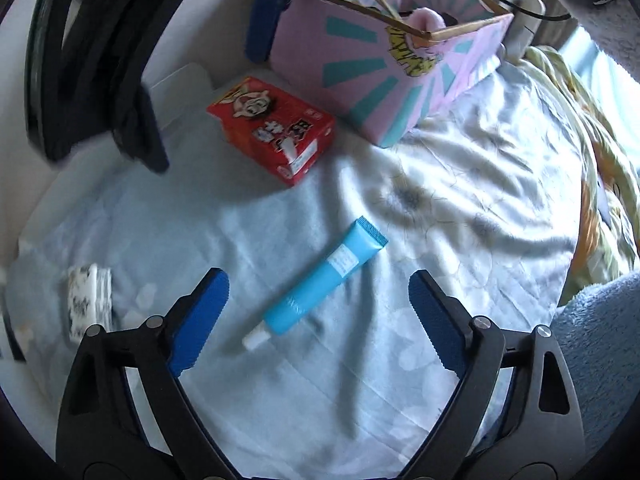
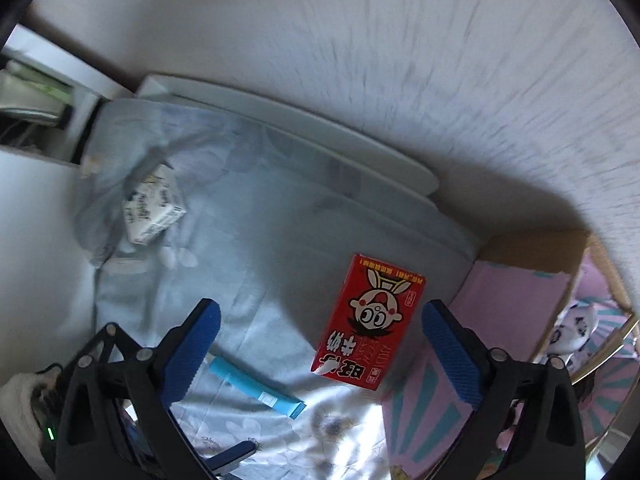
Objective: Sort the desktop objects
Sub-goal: 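Move both tools back toward the blue tube and red snack box on the cloth, then grasp the blue tube with the left tool while the right tool grasps the red snack box, then carry the blue tube with the left tool while the right tool carries the snack box to the box, then release the blue tube from the left tool while the right tool drops the snack box inside, then move both tools back toward the white packet and clear tape roll on the cloth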
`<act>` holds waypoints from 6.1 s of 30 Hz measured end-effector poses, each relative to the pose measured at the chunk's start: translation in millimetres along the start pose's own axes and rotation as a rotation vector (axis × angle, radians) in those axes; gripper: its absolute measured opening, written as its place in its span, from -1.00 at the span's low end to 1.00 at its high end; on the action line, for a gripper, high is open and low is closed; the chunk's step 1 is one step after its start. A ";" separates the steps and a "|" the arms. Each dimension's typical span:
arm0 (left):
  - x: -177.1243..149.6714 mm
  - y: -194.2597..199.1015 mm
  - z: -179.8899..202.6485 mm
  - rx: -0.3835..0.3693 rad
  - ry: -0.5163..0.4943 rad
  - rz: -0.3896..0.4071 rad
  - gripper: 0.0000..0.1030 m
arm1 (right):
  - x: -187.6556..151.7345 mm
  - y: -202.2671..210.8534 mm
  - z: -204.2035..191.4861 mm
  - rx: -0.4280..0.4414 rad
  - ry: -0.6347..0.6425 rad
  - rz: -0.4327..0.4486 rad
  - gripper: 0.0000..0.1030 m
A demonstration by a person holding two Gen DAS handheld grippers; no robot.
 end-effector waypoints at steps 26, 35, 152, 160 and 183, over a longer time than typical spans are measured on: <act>1.9 -20.3 -7.9 -0.081 -0.092 -0.014 -0.01 | -10.3 -23.0 -15.7 -0.185 -0.009 -0.036 0.42; -2.0 -17.7 -6.2 -0.059 -0.125 -0.020 -0.04 | -12.8 -19.9 -7.4 -0.297 -0.037 0.006 0.37; 194.8 102.6 -13.4 -0.024 0.222 0.066 1.00 | -176.7 142.1 216.8 0.143 -0.288 0.393 0.99; 128.0 174.4 -70.9 0.156 0.353 0.119 1.00 | -152.3 157.0 140.7 0.227 -0.143 0.415 0.99; -69.6 180.7 -80.4 0.553 0.839 0.128 0.99 | -44.5 93.5 -42.2 0.169 0.276 0.306 0.99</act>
Point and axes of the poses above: each gripper's, at about its wrist camera, not at the fingertips, and y roughly against the way its jaws point, z to its right, x to its top, the point moved 1 cm from there along -y, roughly the way its jaws point, and after that the axes turned 7 degrees about -y, right-handed, at the moved point
